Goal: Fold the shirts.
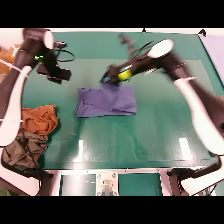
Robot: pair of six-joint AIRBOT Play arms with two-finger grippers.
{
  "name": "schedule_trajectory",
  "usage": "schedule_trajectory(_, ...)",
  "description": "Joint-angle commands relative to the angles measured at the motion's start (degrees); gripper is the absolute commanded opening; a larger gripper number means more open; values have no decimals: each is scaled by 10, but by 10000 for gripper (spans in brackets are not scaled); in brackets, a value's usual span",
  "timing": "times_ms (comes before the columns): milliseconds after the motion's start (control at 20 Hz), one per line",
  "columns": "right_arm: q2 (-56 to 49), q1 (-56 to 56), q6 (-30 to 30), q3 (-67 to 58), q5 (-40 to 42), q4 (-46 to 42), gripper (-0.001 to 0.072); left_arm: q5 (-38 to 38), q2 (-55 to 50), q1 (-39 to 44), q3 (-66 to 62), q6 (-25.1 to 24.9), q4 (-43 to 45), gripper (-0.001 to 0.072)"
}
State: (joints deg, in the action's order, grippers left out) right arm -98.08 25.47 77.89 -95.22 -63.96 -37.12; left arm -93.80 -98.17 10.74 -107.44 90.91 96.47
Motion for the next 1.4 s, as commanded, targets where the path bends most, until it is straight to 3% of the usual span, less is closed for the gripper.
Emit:
schedule_trajectory(0,-100,147,-1,15,269,27,210,-15,30,-59,14,-14,19,30)
schedule_trajectory(50,-131,169,-1,4,301,26,601,-14,35,-74,14,-19,19,29)
schedule_trajectory(100,-146,172,-3,-9,295,18,633,-14,37,-89,14,-25,19,30)
schedule_trajectory(200,-138,135,8,-32,233,-45,633,-14,43,-115,14,-32,17,30)
schedule_trajectory(300,-110,51,63,-53,144,-102,633,-14,43,-138,14,-40,1,30)
schedule_trajectory(550,-53,-178,90,-47,-74,-140,633,0,43,-158,14,-51,-14,30)
schedule_trajectory(650,-47,-234,94,-5,-118,-161,632,3,43,-158,14,-50,-23,29)
schedule_trajectory(800,-45,-261,89,87,-98,-159,633,3,43,-158,14,-50,-32,30)
schedule_trajectory(1100,-55,-195,40,205,4,-79,631,3,43,-158,14,-48,-41,30)
schedule_trajectory(1150,-61,-182,32,204,9,-60,617,3,43,-158,14,-48,-41,30)
schedule_trajectory(1200,-66,-172,23,204,15,-37,559,2,43,-158,14,-48,-41,30)
schedule_trajectory(1250,-67,-164,8,204,18,-12,382,2,43,-158,14,-48,-41,30)
schedule_trajectory(1300,-67,-158,-14,201,16,16,103,1,43,-158,14,-48,-41,30)
schedule_trajectory(1350,-64,-157,-21,191,7,32,16,1,43,-158,14,-48,-41,30)
